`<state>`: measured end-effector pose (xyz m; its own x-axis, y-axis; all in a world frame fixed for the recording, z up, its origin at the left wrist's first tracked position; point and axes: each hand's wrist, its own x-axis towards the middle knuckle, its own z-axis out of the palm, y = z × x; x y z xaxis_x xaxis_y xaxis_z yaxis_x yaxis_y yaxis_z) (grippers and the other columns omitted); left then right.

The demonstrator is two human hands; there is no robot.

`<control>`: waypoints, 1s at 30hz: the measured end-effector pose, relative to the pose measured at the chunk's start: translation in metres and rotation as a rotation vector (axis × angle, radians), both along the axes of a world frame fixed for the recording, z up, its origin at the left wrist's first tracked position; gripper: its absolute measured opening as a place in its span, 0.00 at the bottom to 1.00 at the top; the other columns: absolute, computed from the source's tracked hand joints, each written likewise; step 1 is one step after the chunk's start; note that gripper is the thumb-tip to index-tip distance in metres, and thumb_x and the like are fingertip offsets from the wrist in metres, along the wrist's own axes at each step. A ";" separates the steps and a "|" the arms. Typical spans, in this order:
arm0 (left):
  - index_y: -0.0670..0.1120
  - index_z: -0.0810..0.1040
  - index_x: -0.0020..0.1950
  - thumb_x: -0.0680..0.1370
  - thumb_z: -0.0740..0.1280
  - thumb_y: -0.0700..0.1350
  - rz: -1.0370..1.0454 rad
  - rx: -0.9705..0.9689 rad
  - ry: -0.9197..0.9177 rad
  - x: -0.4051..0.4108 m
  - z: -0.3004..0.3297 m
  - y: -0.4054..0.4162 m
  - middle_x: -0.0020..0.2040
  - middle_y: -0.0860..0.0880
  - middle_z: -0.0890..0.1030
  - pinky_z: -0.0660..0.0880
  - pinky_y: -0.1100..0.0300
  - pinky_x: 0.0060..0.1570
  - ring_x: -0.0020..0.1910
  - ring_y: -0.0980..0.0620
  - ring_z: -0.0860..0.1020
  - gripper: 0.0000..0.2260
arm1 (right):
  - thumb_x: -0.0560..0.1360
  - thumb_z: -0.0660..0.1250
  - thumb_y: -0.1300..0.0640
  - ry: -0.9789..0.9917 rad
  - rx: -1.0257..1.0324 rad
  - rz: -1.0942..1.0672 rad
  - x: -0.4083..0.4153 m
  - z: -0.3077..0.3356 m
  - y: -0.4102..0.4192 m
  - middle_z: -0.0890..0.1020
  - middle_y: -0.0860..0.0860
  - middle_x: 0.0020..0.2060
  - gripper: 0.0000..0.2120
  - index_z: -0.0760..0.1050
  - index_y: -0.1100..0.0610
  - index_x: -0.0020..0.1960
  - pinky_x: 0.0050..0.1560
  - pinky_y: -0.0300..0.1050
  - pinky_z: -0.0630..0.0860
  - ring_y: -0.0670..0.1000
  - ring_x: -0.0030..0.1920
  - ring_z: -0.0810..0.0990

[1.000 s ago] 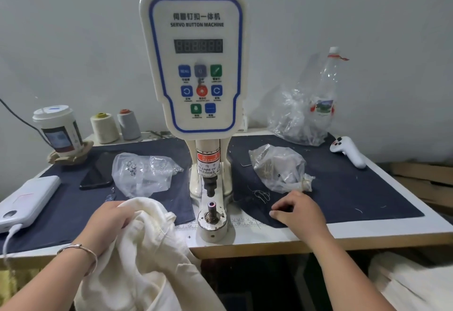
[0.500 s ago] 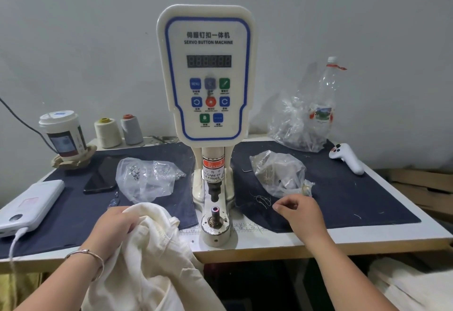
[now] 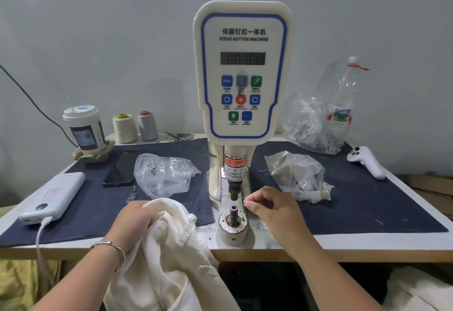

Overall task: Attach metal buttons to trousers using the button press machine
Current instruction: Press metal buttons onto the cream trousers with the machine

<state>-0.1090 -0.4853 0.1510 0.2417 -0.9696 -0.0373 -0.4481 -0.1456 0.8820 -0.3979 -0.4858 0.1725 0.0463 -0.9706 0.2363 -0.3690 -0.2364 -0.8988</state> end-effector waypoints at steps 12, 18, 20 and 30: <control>0.48 0.61 0.23 0.60 0.64 0.46 -0.006 0.004 0.016 0.001 -0.002 -0.002 0.25 0.53 0.61 0.58 0.60 0.30 0.25 0.55 0.60 0.12 | 0.72 0.74 0.61 0.110 -0.084 0.068 0.016 0.000 -0.002 0.77 0.49 0.32 0.06 0.78 0.54 0.39 0.36 0.30 0.70 0.40 0.32 0.73; 0.49 0.60 0.24 0.60 0.62 0.44 0.013 0.020 -0.017 0.001 -0.001 -0.001 0.26 0.52 0.61 0.57 0.58 0.33 0.29 0.52 0.59 0.10 | 0.71 0.75 0.61 0.161 -0.163 0.022 0.014 -0.001 -0.003 0.73 0.42 0.29 0.05 0.81 0.55 0.38 0.35 0.29 0.69 0.40 0.33 0.74; 0.48 0.61 0.23 0.60 0.62 0.45 0.011 0.019 -0.025 -0.001 0.001 -0.001 0.25 0.53 0.61 0.57 0.59 0.32 0.27 0.53 0.59 0.10 | 0.71 0.75 0.61 0.170 -0.178 0.019 0.014 -0.001 -0.003 0.74 0.43 0.29 0.04 0.81 0.55 0.39 0.35 0.30 0.69 0.42 0.31 0.73; 0.48 0.61 0.22 0.60 0.62 0.47 0.018 0.032 -0.034 -0.003 0.004 0.002 0.24 0.54 0.61 0.57 0.59 0.32 0.25 0.55 0.59 0.11 | 0.71 0.75 0.60 0.147 -0.150 0.028 0.011 -0.001 -0.004 0.74 0.44 0.28 0.02 0.85 0.54 0.40 0.35 0.33 0.69 0.45 0.31 0.71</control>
